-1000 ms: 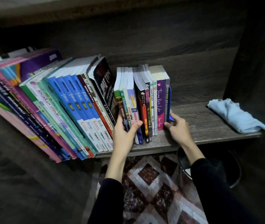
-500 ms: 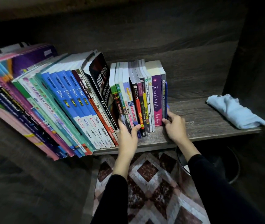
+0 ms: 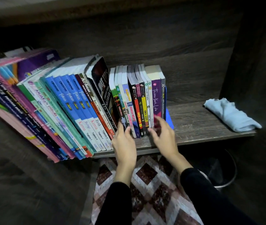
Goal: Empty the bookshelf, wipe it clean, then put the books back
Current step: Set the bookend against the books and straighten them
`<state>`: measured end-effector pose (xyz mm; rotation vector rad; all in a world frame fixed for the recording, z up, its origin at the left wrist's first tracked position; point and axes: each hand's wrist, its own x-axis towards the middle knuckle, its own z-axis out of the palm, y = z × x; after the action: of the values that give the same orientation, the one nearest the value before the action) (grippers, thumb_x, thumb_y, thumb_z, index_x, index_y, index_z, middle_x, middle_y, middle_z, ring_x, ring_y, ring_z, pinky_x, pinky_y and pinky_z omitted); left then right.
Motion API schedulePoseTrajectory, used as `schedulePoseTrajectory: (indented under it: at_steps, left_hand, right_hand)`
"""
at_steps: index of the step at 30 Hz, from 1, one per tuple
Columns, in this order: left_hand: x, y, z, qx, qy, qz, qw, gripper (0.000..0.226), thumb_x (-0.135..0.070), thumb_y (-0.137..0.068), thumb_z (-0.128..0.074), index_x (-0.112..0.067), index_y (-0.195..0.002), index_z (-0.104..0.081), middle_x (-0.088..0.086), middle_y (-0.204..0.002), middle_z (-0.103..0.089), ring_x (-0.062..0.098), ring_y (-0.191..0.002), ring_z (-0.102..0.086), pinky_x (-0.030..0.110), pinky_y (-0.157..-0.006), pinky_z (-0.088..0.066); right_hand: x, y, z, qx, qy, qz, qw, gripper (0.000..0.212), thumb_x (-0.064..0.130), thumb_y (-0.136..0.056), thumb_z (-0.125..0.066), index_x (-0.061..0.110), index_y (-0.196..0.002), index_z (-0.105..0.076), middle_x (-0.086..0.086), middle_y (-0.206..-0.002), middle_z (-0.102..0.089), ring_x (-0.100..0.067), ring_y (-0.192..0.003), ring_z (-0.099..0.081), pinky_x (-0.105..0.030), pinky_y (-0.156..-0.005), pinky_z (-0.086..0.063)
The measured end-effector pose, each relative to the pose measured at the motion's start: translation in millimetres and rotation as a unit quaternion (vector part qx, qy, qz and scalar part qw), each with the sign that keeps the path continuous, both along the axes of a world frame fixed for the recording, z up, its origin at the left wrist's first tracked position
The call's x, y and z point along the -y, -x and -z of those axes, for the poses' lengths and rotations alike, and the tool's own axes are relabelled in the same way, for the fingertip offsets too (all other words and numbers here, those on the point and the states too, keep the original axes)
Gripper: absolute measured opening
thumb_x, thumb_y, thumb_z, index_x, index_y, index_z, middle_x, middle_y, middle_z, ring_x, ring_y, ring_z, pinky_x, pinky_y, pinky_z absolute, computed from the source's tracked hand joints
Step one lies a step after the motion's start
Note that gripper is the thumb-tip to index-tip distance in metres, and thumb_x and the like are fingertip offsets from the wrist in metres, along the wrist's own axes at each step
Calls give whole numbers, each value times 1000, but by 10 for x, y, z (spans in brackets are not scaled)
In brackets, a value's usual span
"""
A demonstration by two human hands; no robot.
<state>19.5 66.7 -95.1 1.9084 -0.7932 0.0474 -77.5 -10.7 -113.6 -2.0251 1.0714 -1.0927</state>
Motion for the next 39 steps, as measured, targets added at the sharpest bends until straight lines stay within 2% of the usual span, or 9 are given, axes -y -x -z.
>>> schedulePoseTrajectory:
  at_steps: [4,7,11,14,17,23,27,33,39]
  left_hand:
    - [-99,-63,-41,0,8,-53,999,25,-21,-95,-56,-12,-114,-69,8,-83,-71,21,-60,-60,26,-54,-43]
    - [-94,-100,-26,3,3,-60,998,21,-19,-94,-56,-11,-106,-72,8,-80,-72,22,-59,-61,25,-52,-44]
    - [-68,-90,-67,20,-11,-81,996,19,-18,-93,-58,-12,-104,-72,9,-81,-73,25,-67,-66,31,-61,-52]
    - [-73,-134,-69,16,-20,-78,997,18,-22,-92,-59,-12,-99,-73,9,-78,-72,25,-67,-66,32,-61,-54]
    - [-135,-142,-103,31,8,-68,997,17,-25,-88,-66,-10,-92,-74,6,-75,-72,19,-63,-64,25,-59,-50]
    - [-228,-134,-20,113,53,-87,988,14,-28,-76,-77,-17,-81,-70,-5,-76,-68,4,-64,-55,16,-58,-39]
    - [-195,-131,-34,33,77,-155,984,52,-36,-63,-84,-15,-90,-44,0,-97,-42,15,-80,-45,25,-63,-30]
    - [-105,-218,26,-4,102,-160,982,71,-37,-56,-87,-6,-105,-45,6,-109,-41,26,-95,-51,28,-74,-36]
    - [-72,-186,64,12,109,-168,980,61,-30,-63,-85,-5,-102,-45,12,-113,-39,17,-102,-38,32,-79,-35]
  right_hand:
    - [-16,-64,12,-1,-21,20,1000,42,6,-93,-57,6,-134,-49,-12,-121,-62,-21,-109,-58,-18,-90,-37]
    - [-23,-116,5,-1,-18,37,999,36,1,-92,-57,6,-127,-55,-13,-114,-65,-12,-96,-56,-23,-90,-45]
    - [43,-169,16,-16,-15,49,999,25,0,-92,-57,2,-116,-61,-10,-113,-66,-3,-88,-51,-5,-74,-35]
    - [102,-199,28,-5,-23,67,997,7,2,-91,-59,-1,-95,-64,-11,-105,-69,-6,-86,-57,-12,-74,-42]
    - [120,-223,89,-4,-3,71,997,9,3,-91,-59,-1,-83,-61,-12,-99,-69,-19,-90,-63,-24,-75,-46]
    - [6,-221,78,41,75,71,994,14,3,-89,-61,2,-103,-60,-10,-94,-64,-13,-79,-55,-26,-70,-44]
    - [-143,-292,46,79,175,35,981,21,6,-84,-68,-1,-103,-64,-12,-94,-66,-9,-80,-54,-19,-72,-44]
    - [-150,-327,146,38,116,-2,993,26,11,-89,-65,0,-111,-57,-11,-100,-62,-12,-84,-54,-34,-75,-53]
    - [-144,-378,91,42,60,41,997,26,20,-87,-68,4,-103,-54,-2,-88,-53,-14,-75,-48,-27,-66,-39]
